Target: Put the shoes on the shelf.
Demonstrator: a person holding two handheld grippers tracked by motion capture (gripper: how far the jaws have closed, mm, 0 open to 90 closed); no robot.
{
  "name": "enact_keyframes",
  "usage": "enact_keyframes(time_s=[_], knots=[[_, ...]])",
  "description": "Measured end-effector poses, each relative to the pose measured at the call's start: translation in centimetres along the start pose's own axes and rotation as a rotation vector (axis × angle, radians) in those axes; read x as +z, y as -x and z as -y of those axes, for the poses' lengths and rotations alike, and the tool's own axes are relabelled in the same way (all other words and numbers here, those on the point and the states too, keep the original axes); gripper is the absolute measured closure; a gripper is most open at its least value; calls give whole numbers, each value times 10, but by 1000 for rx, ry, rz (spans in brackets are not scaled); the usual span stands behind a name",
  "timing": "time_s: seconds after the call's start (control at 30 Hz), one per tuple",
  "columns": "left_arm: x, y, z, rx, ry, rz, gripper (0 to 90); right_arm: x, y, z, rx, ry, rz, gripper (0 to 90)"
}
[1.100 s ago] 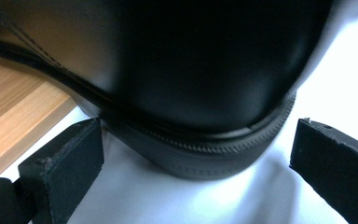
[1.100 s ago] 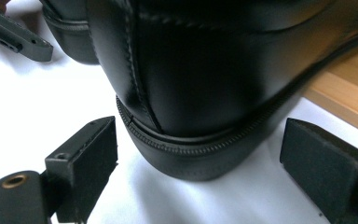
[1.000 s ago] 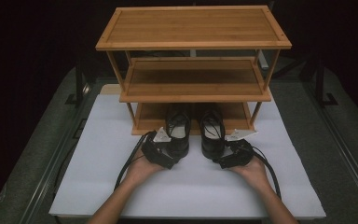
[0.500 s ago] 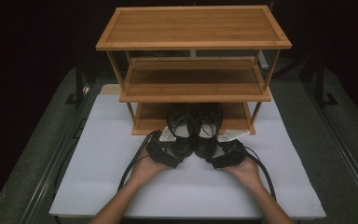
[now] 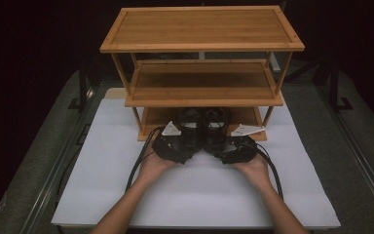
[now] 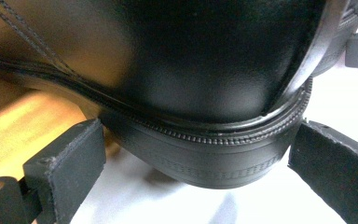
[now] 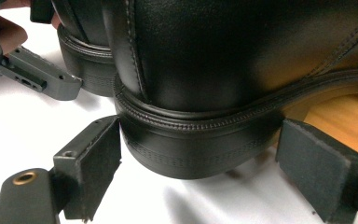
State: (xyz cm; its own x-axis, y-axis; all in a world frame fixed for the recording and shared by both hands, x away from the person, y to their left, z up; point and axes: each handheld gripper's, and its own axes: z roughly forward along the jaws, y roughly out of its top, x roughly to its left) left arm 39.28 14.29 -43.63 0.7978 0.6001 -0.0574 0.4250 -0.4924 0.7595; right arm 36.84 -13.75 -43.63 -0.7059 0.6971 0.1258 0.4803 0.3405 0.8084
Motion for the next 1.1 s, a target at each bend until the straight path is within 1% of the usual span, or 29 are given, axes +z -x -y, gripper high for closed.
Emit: enact_keyframes(time_s=[0.07, 0.1, 0.23, 0.27, 0.4, 0.47, 0.5, 0.53, 0.57, 0.6, 0.7, 0.73, 0.83, 1.0, 1.03, 1.07, 1.1], knots=[[3, -6, -5, -16, 3, 0, 36, 3, 5, -3, 6, 2, -4, 140], [4, -8, -7, -18, 2, -6, 35, 5, 9, -6, 16, 2, -4, 140], [10, -19, -16, -36, 8, -19, 32, 13, 17, -13, 28, -3, 10, 140], [11, -21, -17, -35, 10, -21, 32, 15, 19, -15, 29, -2, 14, 140], [17, -29, -22, -59, 25, -29, 32, 20, 25, -21, 30, 4, 30, 140], [19, -33, -24, -63, 34, -23, 29, 23, 27, -23, 33, 6, 37, 140], [20, -34, -25, -80, 45, -23, 28, 24, 29, -25, 40, 6, 36, 140], [21, -35, -25, -88, 51, -15, 28, 25, 30, -26, 38, 7, 40, 140], [21, -37, -26, -78, 42, -24, 27, 26, 31, -27, 39, 7, 40, 140], [22, -38, -26, -82, 41, -33, 27, 26, 32, -28, 39, 5, 40, 140], [25, -41, -25, -75, 36, -29, 27, 29, 34, -31, 29, -2, 46, 140], [27, -42, -25, -72, 29, -37, 27, 30, 34, -31, 28, -8, 49, 140], [33, -42, -24, -59, -1, -53, 27, 36, 37, -29, 4, -32, 65, 138], [43, -41, -22, -37, -28, -78, 26, 44, 38, -25, -1, -67, 81, 137], [44, -41, -21, -29, -37, -82, 25, 45, 39, -24, -14, -79, 105, 137], [45, -42, -20, -35, -33, -66, 24, 47, 38, -24, -18, -89, 112, 135], [45, -43, -20, -39, -28, -66, 24, 47, 38, -24, -7, -82, 101, 135]])
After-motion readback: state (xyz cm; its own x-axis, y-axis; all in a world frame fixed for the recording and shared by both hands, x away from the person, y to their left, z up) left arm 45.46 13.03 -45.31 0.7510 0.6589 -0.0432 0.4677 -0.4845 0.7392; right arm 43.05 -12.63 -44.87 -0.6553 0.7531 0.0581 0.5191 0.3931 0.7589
